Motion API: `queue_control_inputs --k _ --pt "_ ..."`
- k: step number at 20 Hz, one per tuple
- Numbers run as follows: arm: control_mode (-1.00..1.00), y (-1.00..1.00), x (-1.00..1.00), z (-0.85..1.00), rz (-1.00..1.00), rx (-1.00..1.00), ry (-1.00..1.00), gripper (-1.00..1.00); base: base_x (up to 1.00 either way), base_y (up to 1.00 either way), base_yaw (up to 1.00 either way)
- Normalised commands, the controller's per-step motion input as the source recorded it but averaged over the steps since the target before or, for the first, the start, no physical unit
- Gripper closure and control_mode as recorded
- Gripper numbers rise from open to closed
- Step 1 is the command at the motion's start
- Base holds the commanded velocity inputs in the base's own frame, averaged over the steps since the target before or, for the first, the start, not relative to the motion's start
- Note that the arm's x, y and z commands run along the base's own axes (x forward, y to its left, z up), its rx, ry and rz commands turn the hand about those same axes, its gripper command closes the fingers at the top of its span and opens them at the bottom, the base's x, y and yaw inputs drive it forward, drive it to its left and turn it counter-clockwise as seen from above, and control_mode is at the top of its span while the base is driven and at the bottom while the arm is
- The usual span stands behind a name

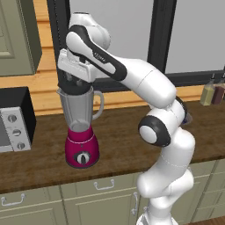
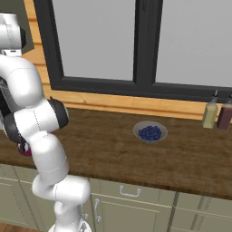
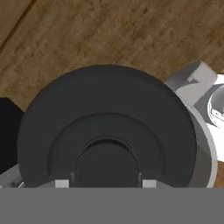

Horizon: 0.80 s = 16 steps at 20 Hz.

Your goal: Close the lid blender by securely placing the lid on top.

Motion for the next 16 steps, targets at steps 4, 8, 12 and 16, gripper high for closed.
queue_control_inputs --k 4,8,12,16 --pt "-1.00 -0.06 -0.29 -0.31 0.19 0.00 -0.04 1.00 0.00 0.00 0.00" --pt "-1.00 -0.15 -0.24 -0.25 0.17 0.00 0.00 1.00 0.00 0.00 0.00" --pt "-1.00 -0.04 -0.08 -0.36 0.24 0.00 0.00 1.00 0.00 0.00 0.00" --pt "-1.00 0.00 0.00 -0.52 0.26 0.00 0.00 1.00 0.00 0.00 0.00"
